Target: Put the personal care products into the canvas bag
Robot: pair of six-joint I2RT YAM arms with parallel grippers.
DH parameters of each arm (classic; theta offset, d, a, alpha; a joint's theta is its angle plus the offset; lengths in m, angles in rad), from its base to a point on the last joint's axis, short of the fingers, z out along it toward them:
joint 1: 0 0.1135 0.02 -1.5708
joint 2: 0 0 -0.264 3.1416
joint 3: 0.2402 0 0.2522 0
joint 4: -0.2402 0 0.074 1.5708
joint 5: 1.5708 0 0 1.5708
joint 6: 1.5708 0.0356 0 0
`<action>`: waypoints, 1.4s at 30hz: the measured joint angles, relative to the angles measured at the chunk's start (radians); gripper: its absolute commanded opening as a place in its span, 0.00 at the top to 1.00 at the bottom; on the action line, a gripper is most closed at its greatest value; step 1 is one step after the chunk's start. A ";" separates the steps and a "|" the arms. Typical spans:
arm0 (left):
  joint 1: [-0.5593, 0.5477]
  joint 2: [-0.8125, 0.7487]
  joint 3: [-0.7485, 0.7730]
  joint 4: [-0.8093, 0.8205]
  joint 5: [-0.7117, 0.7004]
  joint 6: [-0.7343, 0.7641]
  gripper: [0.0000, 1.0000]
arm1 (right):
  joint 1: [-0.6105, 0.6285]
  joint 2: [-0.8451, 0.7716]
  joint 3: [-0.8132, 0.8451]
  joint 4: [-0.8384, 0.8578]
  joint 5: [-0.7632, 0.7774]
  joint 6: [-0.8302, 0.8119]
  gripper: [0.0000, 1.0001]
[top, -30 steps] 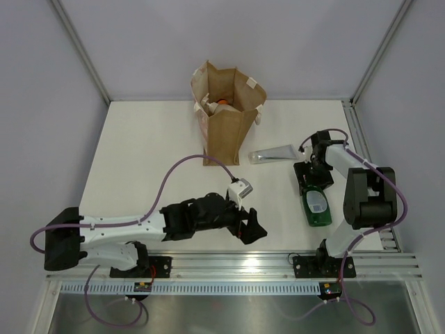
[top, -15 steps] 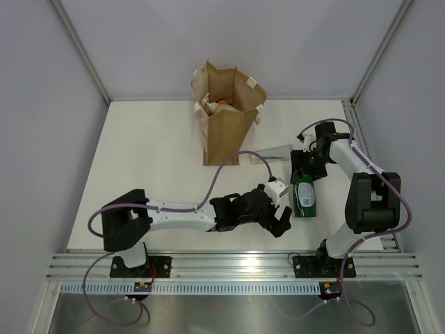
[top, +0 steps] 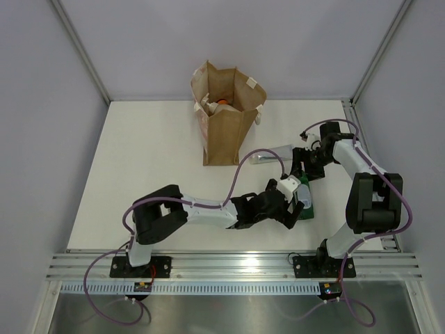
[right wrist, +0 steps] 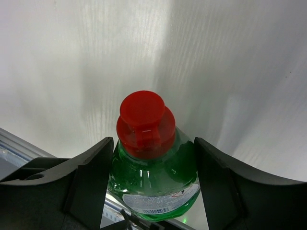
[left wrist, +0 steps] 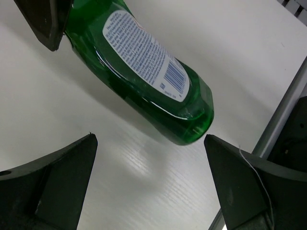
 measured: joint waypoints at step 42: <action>0.077 0.007 -0.098 0.169 0.093 -0.154 1.00 | -0.064 -0.206 0.058 -0.096 -0.245 -0.113 0.01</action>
